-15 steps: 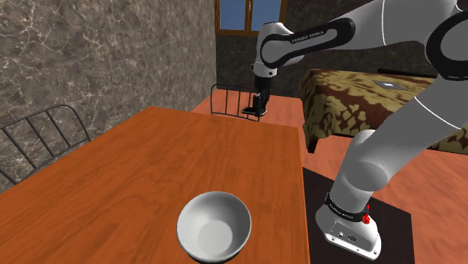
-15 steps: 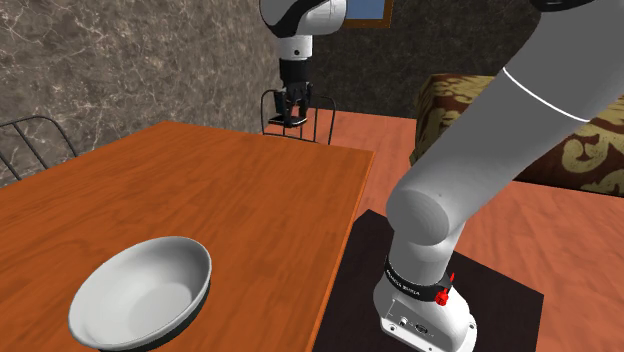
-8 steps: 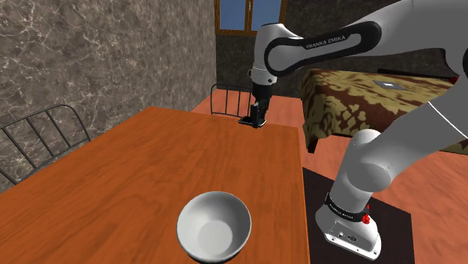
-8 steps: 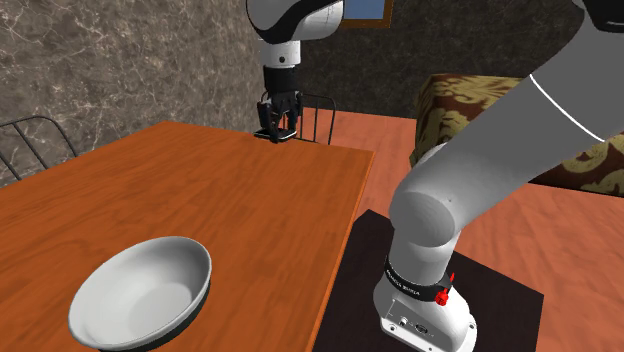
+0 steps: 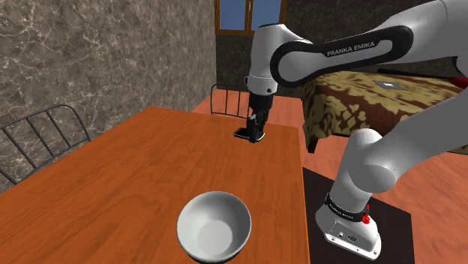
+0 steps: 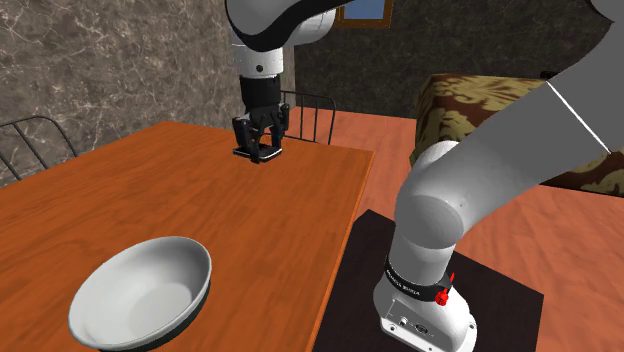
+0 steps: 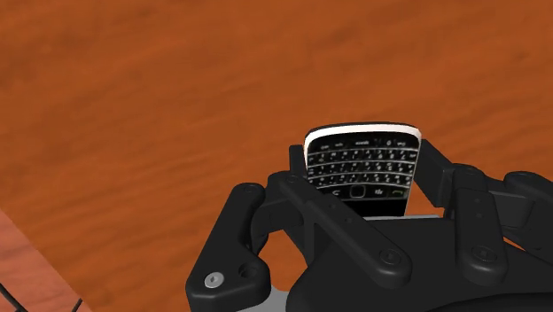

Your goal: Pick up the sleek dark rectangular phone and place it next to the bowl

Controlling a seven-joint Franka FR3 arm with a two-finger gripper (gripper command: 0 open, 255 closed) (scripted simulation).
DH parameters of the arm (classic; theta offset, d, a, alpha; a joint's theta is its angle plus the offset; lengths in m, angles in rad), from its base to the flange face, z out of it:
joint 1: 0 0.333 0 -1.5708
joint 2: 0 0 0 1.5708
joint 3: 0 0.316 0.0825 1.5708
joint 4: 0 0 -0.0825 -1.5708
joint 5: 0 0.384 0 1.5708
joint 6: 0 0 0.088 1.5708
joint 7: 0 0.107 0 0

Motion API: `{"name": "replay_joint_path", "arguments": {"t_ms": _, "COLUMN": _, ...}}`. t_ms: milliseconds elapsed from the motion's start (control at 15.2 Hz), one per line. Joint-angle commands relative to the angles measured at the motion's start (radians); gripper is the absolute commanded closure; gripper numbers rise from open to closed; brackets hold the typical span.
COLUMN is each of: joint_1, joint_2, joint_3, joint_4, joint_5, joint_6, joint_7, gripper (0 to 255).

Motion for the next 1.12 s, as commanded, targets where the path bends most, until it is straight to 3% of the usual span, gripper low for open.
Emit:
{"name": "replay_joint_path", "arguments": {"t_ms": 0, "joint_1": 0.027, "joint_2": -0.01, "joint_3": 0.045, "joint_4": -0.003, "joint_5": 0.03, "joint_6": -0.004, "joint_7": 0.053, "gripper": 255}}
{"name": "replay_joint_path", "arguments": {"t_ms": 594, "joint_1": 0.13, "joint_2": 0.0, "joint_3": 0.239, "joint_4": 0.033, "joint_5": 0.151, "joint_6": -0.009, "joint_7": 0.278, "gripper": 255}}
{"name": "replay_joint_path", "arguments": {"t_ms": 1056, "joint_1": 0.177, "joint_2": 0.081, "joint_3": 0.398, "joint_4": 0.125, "joint_5": 0.213, "joint_6": 0.007, "joint_7": 0.458, "gripper": 255}}
